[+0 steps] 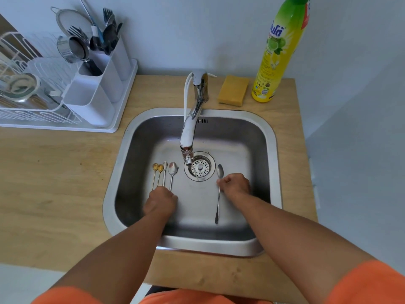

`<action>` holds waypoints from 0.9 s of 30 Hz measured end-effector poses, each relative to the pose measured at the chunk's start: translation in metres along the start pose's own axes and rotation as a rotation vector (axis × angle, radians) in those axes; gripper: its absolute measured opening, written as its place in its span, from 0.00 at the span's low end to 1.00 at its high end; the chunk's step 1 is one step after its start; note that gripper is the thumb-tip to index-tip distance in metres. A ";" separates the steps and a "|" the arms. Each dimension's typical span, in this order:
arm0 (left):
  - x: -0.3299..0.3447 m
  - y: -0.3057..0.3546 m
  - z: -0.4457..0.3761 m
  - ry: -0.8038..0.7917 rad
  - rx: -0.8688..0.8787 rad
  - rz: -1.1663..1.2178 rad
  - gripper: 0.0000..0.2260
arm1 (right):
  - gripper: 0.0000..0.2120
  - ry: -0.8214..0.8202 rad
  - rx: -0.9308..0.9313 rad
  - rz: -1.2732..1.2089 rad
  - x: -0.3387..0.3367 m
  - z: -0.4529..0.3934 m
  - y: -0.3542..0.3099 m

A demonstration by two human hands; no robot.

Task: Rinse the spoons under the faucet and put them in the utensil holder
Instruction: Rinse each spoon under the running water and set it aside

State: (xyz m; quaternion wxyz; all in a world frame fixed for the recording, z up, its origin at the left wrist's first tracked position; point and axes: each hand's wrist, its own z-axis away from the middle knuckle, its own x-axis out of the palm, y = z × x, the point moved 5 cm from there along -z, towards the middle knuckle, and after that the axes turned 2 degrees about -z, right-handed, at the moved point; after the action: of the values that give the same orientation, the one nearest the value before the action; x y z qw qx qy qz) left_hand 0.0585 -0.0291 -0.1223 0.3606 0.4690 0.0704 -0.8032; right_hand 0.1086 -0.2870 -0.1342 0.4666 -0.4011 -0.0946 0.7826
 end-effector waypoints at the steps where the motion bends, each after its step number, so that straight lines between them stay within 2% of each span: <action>1: 0.001 0.001 0.000 0.002 -0.006 0.008 0.08 | 0.10 0.005 0.005 0.024 0.000 0.000 0.001; 7: -0.005 0.005 -0.006 0.085 -0.016 0.094 0.10 | 0.13 0.038 -0.008 0.160 0.001 0.001 0.006; 11: -0.006 0.006 -0.009 0.098 -0.024 0.006 0.10 | 0.19 0.060 -0.044 0.233 0.004 0.005 0.010; 14: -0.002 0.007 -0.011 0.081 -0.025 -0.039 0.11 | 0.20 0.081 -0.072 0.248 0.005 0.010 0.009; 19: 0.002 0.014 -0.014 -0.044 -0.034 -0.105 0.08 | 0.17 0.095 -0.103 0.174 0.010 0.021 -0.003; 22: 0.008 0.026 -0.011 -0.146 0.018 -0.120 0.09 | 0.13 0.025 -0.139 0.079 0.021 0.023 -0.012; 27: 0.020 0.045 0.011 -0.388 0.006 0.293 0.13 | 0.13 -0.206 -0.208 -0.082 0.041 0.025 -0.028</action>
State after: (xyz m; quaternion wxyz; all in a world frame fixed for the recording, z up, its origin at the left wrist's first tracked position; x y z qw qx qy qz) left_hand 0.0741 -0.0774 -0.1222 0.4784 0.3121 -0.0713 -0.8177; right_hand 0.0987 -0.2326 -0.1252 0.4419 -0.3607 -0.2390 0.7858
